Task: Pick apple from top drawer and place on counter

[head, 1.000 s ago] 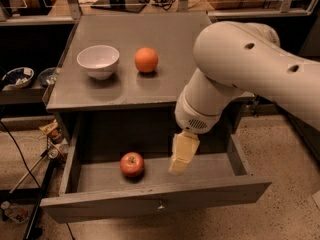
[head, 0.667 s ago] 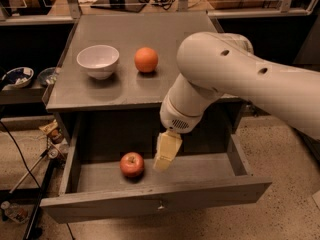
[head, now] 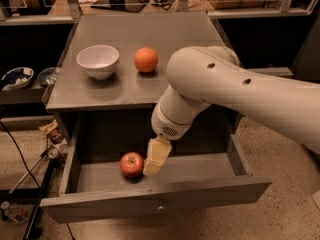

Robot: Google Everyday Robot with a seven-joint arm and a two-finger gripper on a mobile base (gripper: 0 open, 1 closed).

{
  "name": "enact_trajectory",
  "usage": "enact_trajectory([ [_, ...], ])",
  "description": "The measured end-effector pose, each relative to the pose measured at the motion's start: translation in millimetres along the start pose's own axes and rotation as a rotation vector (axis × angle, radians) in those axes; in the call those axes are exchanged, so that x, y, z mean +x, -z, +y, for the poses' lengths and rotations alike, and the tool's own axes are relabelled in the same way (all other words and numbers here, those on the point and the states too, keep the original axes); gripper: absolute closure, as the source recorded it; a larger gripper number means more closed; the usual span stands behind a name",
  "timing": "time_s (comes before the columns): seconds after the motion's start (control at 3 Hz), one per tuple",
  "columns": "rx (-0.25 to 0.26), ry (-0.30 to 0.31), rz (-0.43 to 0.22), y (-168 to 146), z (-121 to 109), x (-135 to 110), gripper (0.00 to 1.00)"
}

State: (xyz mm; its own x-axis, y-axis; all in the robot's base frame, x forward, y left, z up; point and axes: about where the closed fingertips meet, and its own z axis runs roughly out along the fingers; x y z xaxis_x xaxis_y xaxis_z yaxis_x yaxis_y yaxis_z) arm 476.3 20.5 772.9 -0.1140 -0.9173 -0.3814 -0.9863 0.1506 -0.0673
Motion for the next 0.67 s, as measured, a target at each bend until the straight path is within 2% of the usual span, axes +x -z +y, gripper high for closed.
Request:
enact_trajectory([
  [0.33, 0.012, -0.002, 0.005, -27.2, -0.8, 2.6, 0.00],
  [0.67, 0.035, -0.002, 0.000, -46.9, -13.7, -9.7, 0.00],
])
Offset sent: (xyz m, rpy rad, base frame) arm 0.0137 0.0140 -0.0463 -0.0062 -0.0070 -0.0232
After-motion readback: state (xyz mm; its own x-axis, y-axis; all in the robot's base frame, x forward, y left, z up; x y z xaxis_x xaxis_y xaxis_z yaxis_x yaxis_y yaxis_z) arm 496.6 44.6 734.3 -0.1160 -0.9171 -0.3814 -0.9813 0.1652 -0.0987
